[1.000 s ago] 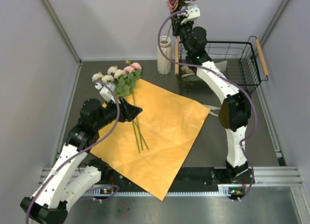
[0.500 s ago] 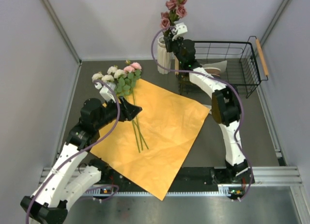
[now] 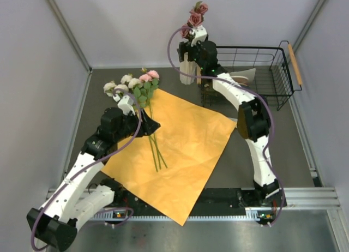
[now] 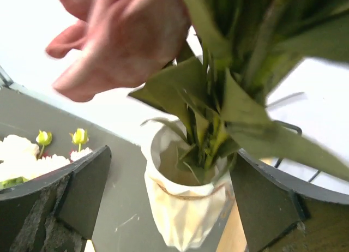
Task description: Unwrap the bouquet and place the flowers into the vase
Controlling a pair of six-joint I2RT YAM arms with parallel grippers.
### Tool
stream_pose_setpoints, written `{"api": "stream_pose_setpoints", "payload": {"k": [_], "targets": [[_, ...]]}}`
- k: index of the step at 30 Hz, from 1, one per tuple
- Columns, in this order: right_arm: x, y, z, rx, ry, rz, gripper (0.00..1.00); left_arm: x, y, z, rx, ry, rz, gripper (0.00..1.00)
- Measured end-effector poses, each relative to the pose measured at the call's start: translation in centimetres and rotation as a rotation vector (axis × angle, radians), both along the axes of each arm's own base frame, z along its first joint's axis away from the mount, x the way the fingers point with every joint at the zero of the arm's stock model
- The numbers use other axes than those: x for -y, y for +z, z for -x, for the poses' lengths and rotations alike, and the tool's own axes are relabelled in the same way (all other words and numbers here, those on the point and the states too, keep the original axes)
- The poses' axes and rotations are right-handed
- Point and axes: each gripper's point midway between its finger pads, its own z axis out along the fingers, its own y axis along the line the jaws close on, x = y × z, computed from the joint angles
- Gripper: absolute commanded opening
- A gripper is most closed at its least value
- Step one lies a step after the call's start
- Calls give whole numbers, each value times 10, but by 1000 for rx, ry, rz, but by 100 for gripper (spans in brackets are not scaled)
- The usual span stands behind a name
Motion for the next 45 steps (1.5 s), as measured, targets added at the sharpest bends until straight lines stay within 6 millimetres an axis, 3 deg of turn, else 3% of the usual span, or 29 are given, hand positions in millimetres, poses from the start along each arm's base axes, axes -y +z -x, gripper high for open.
{"api": "stream_pose_setpoints", "payload": {"k": [5,9,13,17,20,23,28,30,31,33,34,36,39,45], "targets": [[12,6,19,-131,-22,30,99,-5,-16,-2,-65,38,-27,67],[28,35,46,-184,-40,38,99,-6,-25,-6,-100,62,-41,64],[50,76,84,-194,-68,7,99,-14,-53,-12,-206,133,-95,57],[77,85,135,-241,-93,-34,99,-30,-89,-21,-349,248,-191,49],[91,72,168,-298,-102,-51,96,-39,-105,-29,-415,319,-256,41],[98,43,200,-374,-92,-50,91,-44,-115,-44,-455,375,-304,40],[88,-8,254,-506,5,-29,80,-49,-130,-68,-479,379,-371,52],[79,-22,277,-545,65,-19,78,-51,-135,-79,-494,367,-400,58],[75,-28,287,-561,95,-15,77,-51,-137,-86,-501,358,-415,65],[70,-38,306,-586,147,-11,77,-53,-143,-99,-510,340,-435,65],[68,-41,313,-597,167,-12,76,-54,-146,-102,-518,326,-442,62],[66,-48,323,-614,196,-12,73,-53,-152,-107,-534,302,-448,45],[66,-61,332,-648,219,-9,71,-45,-161,-113,-553,246,-441,33],[65,-76,343,-694,245,-3,69,-33,-169,-130,-551,180,-441,33]]}}
